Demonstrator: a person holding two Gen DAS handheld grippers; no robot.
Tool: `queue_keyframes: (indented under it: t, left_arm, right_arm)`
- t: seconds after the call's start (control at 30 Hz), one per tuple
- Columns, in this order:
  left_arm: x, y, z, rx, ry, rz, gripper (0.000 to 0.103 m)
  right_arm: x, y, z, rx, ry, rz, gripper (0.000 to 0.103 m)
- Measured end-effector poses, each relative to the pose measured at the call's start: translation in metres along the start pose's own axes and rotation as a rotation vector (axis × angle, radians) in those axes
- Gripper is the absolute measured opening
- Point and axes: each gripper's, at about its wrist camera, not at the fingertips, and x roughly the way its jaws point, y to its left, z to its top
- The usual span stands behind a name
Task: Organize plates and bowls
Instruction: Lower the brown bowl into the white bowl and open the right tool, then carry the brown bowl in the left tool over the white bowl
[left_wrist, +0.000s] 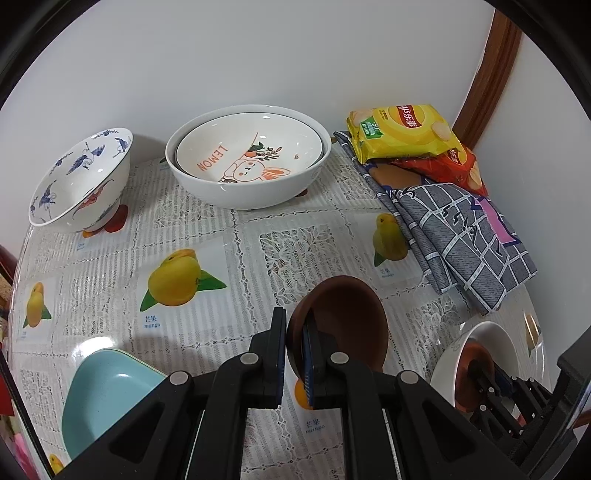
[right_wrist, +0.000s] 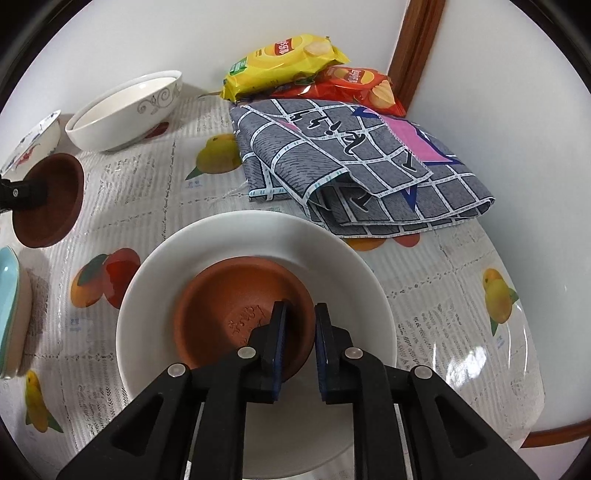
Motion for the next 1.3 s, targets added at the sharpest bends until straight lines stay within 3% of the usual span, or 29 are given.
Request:
queue_keyframes:
  t: [0.43, 0.93, 1.3]
  left_arm:
    - [-0.002, 0.0, 0.0, -0.002, -0.003, -0.004, 0.008]
    - [-0.027, -0.014, -0.006, 0.021, -0.044, -0.023, 0.008]
    - [-0.052, -0.047, -0.021, 0.044, -0.043, -0.027, 0.008]
  right_arm:
    - [0.004, 0.004, 0.001, -0.031, 0.013, -0.042, 0.021]
    - [-0.031, -0.008, -0.005, -0.018, -0.066, 0.062, 0.031]
    - [-0.082, -0.062, -0.018, 0.096, -0.165, 0.158, 0.031]
